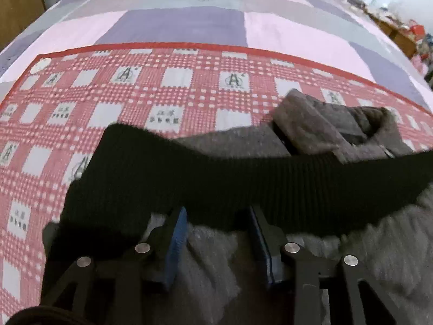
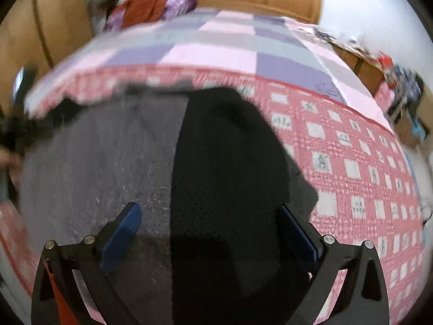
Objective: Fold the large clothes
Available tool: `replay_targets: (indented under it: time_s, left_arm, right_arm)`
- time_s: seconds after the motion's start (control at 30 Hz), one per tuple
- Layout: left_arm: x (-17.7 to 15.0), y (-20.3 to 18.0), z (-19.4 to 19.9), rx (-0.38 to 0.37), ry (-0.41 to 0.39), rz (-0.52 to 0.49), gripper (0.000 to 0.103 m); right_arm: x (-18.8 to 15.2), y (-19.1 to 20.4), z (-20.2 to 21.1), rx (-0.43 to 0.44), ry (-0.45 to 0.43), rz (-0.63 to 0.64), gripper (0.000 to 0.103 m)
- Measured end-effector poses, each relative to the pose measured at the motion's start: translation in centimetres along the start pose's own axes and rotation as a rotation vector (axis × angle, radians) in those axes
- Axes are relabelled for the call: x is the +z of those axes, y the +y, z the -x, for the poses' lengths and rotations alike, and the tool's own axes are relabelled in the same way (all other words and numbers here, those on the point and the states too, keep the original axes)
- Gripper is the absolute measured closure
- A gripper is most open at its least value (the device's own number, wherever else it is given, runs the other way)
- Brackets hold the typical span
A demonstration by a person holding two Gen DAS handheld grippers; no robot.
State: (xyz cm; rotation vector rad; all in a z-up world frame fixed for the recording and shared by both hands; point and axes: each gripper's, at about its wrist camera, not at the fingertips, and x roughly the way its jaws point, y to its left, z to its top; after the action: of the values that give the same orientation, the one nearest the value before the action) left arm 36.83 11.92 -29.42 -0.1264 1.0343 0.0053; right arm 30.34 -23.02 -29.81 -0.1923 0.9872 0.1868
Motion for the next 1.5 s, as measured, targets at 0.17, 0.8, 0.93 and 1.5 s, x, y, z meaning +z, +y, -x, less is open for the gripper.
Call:
replay_targets:
  time_s: [0.17, 0.8, 0.93, 1.5]
  left_arm:
    - [2.4, 1.8, -2.3, 0.036, 0.054, 0.04, 0.059]
    - [-9.3, -7.7, 11.9, -0.129, -0.197, -0.24, 0.014]
    - [-9.7, -7.2, 8.6, -0.075, -0.141, -0.205, 0.014]
    - [-10.3, 8.6, 8.8, 0.111, -0.187, 0.005, 0.0]
  right_arm:
    - [5.0, -2.3, -6.9, 0.082, 0.117, -0.123, 0.0]
    - [-0.6, 1.1, 6.9, -0.032, -0.206, -0.144, 0.0]
    - [0.0, 7.4, 4.6, 0.03, -0.196, 0.009, 0.0]
    - [0.6, 1.3, 3.2, -0.03, -0.171, -0.02, 0.0]
